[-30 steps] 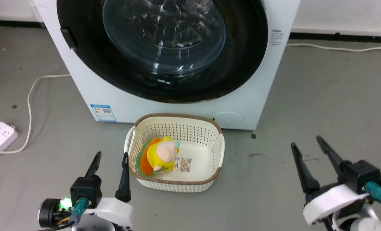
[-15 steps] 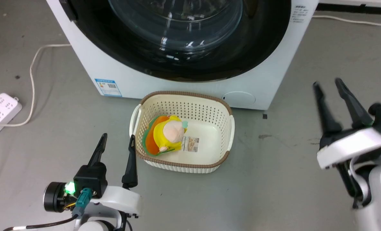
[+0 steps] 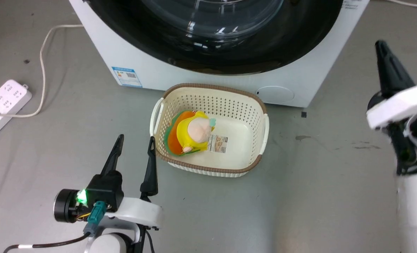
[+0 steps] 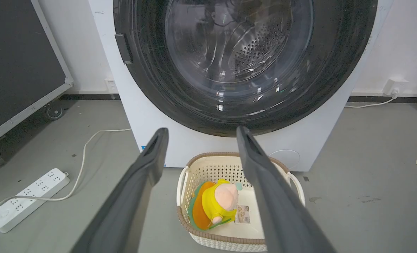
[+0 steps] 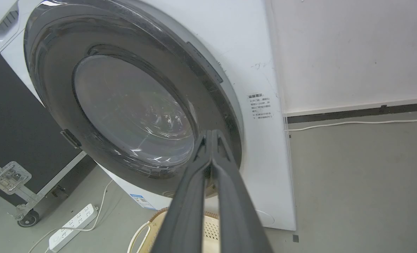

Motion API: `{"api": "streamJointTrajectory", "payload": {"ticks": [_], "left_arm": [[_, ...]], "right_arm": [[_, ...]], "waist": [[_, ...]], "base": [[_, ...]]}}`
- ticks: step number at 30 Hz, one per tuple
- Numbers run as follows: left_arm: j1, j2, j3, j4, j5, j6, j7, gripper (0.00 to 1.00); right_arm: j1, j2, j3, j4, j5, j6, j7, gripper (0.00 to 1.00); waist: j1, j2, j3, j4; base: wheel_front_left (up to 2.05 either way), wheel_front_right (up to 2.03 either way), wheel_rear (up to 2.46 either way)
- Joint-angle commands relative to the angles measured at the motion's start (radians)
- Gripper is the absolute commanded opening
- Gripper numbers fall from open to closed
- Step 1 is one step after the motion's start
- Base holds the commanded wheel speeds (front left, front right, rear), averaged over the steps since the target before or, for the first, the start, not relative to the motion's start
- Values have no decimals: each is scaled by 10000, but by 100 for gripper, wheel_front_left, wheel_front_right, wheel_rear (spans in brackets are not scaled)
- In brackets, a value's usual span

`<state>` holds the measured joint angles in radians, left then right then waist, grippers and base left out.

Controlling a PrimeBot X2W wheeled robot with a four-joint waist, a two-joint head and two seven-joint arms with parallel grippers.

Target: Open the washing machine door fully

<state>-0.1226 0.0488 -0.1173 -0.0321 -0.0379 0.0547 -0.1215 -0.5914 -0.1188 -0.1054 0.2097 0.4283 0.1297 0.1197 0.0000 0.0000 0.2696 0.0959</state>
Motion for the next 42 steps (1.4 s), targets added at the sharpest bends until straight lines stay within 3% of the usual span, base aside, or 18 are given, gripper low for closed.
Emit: {"api": "streamJointTrajectory", "payload": {"ticks": [1,18,42], "left_arm": [[-170,7,-66,-33,-28,77,-110,100],[-632,9,-452,-185,-50,281,-465,100],[-1326,12,-1251,-301,-418,726,-967,100]], "right_arm": [[-466,35,-133,187,241,6,103,0],[-4050,130,-1767,3014,1717,7,1949,0],[-9210,-1093,-3776,8180,2087,8,4456,0]], "waist": [[0,0,94,76],[0,0,1177,463],[0,0,2603,1296]], "base": [[0,0,0],[0,0,0],[0,0,0]]}}
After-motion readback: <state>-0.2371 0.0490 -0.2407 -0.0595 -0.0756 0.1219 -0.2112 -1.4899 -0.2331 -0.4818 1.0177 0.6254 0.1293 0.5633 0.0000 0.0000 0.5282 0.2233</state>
